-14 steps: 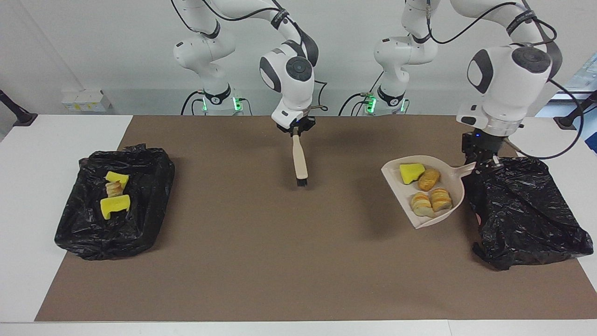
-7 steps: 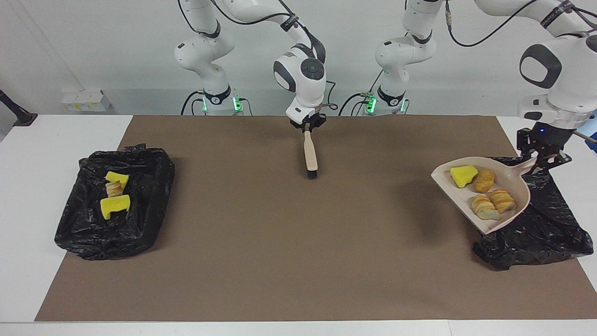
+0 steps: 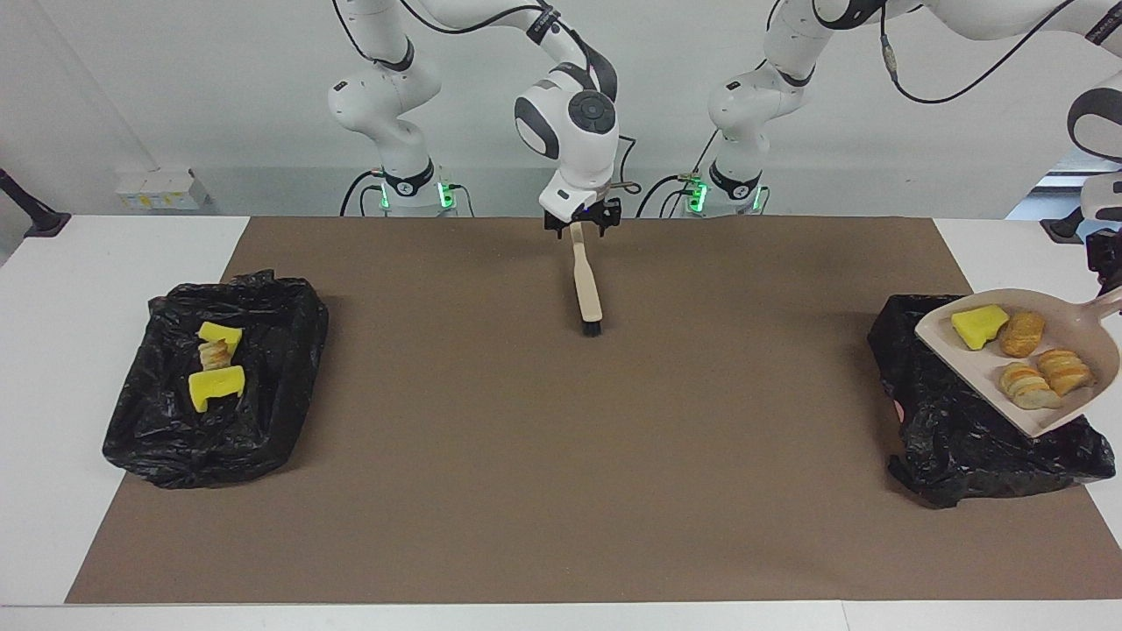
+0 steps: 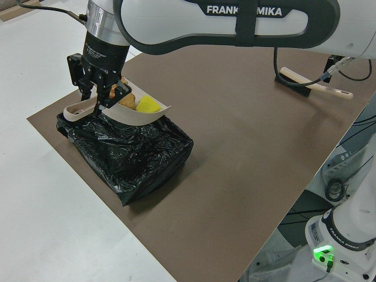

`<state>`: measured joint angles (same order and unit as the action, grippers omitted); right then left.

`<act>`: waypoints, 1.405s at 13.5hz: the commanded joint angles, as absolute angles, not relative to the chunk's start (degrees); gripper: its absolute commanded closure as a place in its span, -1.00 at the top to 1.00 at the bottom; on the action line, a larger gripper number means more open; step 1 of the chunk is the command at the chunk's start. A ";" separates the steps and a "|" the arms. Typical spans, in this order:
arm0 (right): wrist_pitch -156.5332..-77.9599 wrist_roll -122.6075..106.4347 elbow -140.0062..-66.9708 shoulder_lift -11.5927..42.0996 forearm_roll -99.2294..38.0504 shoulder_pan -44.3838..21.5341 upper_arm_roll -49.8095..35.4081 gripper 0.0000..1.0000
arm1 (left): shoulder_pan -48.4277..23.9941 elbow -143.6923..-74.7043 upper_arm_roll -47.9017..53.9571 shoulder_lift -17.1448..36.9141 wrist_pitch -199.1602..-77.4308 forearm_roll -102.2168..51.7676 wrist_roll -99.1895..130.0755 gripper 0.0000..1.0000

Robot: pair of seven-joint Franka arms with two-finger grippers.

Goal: Sweep and dump trash in bin
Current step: 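Tip the dustpan with the left gripper to dump trash into the bag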

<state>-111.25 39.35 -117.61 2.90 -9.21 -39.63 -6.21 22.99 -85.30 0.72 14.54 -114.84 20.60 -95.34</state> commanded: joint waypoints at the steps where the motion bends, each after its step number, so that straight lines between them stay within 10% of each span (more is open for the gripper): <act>1: -104.53 33.95 -111.82 2.46 -7.12 -34.21 -6.42 1.00 | 24.34 -82.97 1.49 16.87 -116.10 27.92 -95.54 -1.00; 7: -92.03 15.24 -100.65 1.59 -3.43 -22.52 -5.89 1.00 | 20.92 -84.02 1.49 17.93 -115.49 44.46 -91.76 -1.00; 19: -91.23 -1.94 -96.06 -2.20 1.23 2.19 -3.70 1.00 | 12.58 -83.41 1.49 17.75 -100.13 72.75 -84.82 -1.00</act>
